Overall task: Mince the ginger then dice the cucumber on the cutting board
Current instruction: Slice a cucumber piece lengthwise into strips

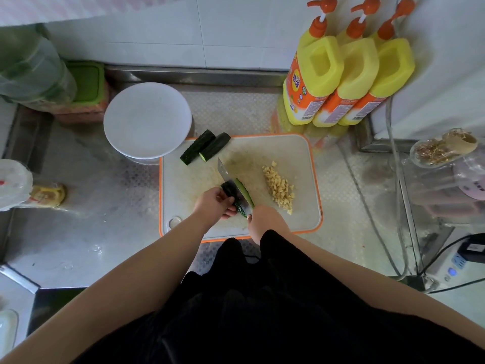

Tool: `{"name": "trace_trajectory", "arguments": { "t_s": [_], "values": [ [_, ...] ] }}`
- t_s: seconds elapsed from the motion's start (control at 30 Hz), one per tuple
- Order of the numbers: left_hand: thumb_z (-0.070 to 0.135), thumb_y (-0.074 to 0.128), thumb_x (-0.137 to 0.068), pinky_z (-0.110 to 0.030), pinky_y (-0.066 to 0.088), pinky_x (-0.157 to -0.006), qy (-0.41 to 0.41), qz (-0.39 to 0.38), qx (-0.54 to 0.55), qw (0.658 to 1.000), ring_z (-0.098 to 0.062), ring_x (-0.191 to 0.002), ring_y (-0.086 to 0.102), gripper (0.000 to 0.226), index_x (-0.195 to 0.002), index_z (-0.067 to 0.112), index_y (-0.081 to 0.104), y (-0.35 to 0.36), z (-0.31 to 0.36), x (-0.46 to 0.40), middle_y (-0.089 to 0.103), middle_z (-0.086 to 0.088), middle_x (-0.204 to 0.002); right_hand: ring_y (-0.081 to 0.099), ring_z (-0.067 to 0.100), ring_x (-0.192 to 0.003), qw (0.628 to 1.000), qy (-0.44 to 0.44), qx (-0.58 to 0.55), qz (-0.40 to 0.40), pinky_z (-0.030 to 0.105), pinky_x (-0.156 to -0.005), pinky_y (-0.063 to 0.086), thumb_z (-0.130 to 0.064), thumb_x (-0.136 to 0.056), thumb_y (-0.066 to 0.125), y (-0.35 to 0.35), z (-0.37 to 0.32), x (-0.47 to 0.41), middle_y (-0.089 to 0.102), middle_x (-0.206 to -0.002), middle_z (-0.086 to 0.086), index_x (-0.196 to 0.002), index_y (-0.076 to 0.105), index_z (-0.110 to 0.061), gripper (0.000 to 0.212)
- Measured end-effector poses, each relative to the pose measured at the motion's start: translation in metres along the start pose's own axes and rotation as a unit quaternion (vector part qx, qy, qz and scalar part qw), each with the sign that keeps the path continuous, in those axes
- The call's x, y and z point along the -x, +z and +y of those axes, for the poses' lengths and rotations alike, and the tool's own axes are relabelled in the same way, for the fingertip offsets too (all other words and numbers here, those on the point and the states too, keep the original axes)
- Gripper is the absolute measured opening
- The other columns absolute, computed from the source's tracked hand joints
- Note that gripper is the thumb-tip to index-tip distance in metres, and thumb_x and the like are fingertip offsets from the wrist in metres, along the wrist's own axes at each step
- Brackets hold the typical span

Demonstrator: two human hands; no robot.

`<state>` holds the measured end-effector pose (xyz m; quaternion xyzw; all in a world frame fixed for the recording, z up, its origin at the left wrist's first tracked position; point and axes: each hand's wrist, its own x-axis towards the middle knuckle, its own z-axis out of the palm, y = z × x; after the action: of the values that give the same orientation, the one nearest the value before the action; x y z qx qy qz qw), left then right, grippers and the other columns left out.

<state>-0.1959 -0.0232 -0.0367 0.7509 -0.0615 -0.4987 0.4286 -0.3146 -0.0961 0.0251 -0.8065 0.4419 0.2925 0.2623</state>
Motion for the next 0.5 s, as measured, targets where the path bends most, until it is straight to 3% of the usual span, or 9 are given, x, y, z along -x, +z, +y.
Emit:
{"name": "trace_trajectory", "arguments": {
  "t_s": [0.2,0.37,0.5],
  "values": [
    [0.005,0.059,-0.095,-0.047,0.059,-0.076,0.002,-0.002,0.005,1.000,-0.031,-0.073,0.071,0.018,-0.081,0.006,0.049,-0.001,-0.004,-0.004,0.068,-0.015,-0.070,0.062,0.028,-0.100,1.000,0.010,0.003,0.001,0.032,-0.074,0.044,-0.018,-0.101,0.039,0.005,0.001,0.003,0.064,-0.108,0.011,-0.115,0.053,-0.005,0.024],
    [0.005,0.059,-0.095,-0.042,0.059,-0.069,-0.003,0.002,0.004,1.000,-0.034,-0.076,0.072,0.018,-0.080,0.007,0.050,-0.001,-0.006,-0.007,0.069,-0.014,-0.069,0.060,0.029,-0.106,0.999,0.034,0.002,-0.022,0.035,-0.085,0.048,-0.016,-0.099,0.042,0.013,0.005,0.003,0.062,-0.115,0.013,-0.120,0.048,-0.004,0.024],
    [0.003,0.058,-0.095,-0.040,0.058,-0.067,-0.006,0.004,0.001,1.000,-0.034,-0.076,0.071,0.019,-0.079,0.007,0.049,0.000,-0.007,-0.009,0.069,-0.017,-0.070,0.061,0.030,-0.106,0.999,0.035,-0.006,-0.013,0.036,-0.084,0.048,-0.014,-0.099,0.041,0.018,0.000,0.001,0.062,-0.116,0.013,-0.124,0.045,-0.005,0.027]
  ]
}}
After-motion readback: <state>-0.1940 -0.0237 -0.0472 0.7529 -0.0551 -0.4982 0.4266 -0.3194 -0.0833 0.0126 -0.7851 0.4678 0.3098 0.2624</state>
